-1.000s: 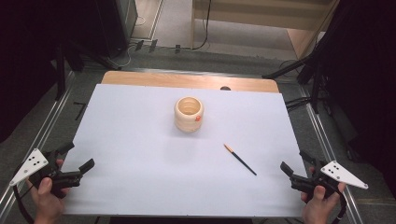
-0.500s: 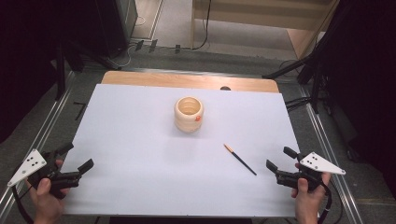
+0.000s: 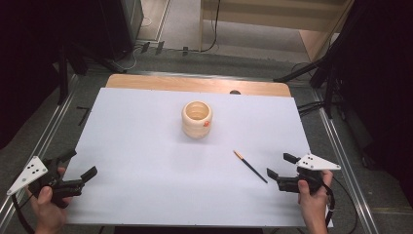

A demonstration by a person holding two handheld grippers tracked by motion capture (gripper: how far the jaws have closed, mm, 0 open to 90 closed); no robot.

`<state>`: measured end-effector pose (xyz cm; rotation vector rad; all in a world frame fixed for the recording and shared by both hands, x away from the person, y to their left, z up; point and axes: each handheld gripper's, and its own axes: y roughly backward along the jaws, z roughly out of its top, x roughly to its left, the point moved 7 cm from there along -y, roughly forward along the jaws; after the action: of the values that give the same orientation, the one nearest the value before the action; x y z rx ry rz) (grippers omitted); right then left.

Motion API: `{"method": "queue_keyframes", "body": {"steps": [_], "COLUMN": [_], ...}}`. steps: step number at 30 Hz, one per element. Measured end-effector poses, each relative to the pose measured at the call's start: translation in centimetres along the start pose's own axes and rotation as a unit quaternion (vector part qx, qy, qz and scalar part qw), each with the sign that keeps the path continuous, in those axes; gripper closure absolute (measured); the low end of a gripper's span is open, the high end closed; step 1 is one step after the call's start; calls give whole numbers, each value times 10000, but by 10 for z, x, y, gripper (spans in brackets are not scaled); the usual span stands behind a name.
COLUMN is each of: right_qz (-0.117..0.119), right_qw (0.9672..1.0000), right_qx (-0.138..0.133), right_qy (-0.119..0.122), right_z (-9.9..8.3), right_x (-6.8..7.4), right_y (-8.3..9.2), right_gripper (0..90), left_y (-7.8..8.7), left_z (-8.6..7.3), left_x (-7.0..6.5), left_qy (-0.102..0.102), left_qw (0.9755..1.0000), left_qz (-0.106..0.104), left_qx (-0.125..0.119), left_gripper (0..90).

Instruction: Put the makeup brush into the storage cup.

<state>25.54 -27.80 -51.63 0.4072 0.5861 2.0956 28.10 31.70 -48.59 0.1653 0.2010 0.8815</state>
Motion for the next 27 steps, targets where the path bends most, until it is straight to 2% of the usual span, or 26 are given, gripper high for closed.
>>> {"method": "queue_keyframes", "body": {"steps": [4,12,17,22,23,27], "right_qz": [-46,22,76,136,136,107], "right_qw": [9997,9979,9962,9926,9926,9880], "right_qx": [248,615,850,1191,1191,1525], "right_qy": [78,209,188,194,194,218], "right_z": [4,11,15,18,18,20], "right_x": [2,6,8,12,12,13], "right_y": [-8,-17,-22,-28,-28,-32], "right_gripper": [146,143,142,142,142,143], "left_y": [0,2,2,2,2,2], "left_z": [0,0,0,0,0,1], "left_x": [0,0,0,0,0,-1], "left_qy": [22,24,24,27,27,22], "left_qw": [10000,10000,10000,10000,10000,10000], "left_qz": [9,15,17,13,13,1], "left_qx": [-21,-17,-19,-20,-20,-33], "left_gripper": [0,0,0,0,0,0]}}
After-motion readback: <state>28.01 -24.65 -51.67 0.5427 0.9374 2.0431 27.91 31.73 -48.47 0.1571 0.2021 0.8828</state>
